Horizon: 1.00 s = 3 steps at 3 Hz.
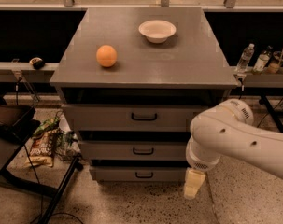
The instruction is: Open middle drawer
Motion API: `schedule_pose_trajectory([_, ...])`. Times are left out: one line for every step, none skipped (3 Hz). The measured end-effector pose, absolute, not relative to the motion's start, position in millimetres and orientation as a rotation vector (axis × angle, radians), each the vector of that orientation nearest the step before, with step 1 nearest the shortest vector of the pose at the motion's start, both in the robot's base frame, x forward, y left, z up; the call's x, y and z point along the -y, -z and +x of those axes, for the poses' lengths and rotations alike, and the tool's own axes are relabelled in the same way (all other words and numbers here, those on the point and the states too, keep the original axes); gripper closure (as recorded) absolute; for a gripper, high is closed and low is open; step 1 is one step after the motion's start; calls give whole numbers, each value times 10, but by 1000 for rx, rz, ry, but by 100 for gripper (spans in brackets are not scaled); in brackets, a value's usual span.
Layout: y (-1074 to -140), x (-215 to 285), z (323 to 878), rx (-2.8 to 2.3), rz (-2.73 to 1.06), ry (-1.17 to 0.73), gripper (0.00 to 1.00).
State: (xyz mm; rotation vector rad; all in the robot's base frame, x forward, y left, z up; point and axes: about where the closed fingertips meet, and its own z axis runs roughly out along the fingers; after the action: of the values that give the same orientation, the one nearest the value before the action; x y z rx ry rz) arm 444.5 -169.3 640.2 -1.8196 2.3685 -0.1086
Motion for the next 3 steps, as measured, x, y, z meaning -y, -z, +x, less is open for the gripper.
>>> schedule_pose_trajectory([-5860, 1649, 4523, -2406, -1816, 77, 0])
schedule_pose_trajectory([-5854, 1648, 4522, -2406, -1816, 75, 0])
schedule_pose_trajectory([-5707, 1525, 4558, -2380, -1856, 51, 0])
